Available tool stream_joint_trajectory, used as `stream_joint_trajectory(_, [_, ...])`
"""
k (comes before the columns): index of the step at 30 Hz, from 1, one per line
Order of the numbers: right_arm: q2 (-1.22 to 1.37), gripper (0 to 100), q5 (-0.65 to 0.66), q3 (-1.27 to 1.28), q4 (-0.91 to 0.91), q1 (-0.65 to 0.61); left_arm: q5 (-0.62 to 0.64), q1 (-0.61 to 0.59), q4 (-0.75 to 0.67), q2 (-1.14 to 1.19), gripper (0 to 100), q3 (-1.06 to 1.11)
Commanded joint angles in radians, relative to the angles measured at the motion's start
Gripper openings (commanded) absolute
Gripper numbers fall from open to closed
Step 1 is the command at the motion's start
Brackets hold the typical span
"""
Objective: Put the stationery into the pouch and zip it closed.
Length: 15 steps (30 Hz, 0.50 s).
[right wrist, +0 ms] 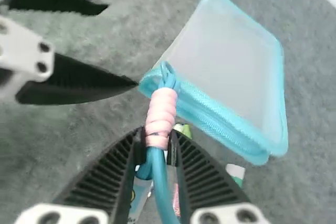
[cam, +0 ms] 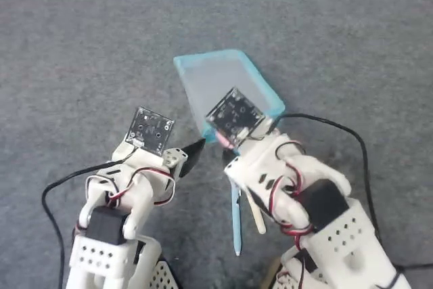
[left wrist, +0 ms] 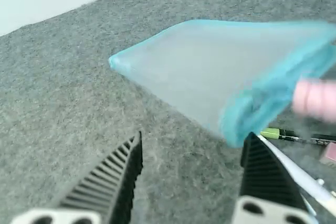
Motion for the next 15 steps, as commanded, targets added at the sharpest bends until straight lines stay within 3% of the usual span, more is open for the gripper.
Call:
stream_joint_trajectory(1, [-0.033, 0.6, 0.017, -0.008, -0.018, -0.025, -0.006, 0.017, -0.032, 0.026, 29, -0.01])
stream_joint_trajectory(15, [-0.041, 0.6, 0.021, -0.066, 0.05, -0.027, -0.008, 0.006, -0.141, 0.028, 29, 0.054])
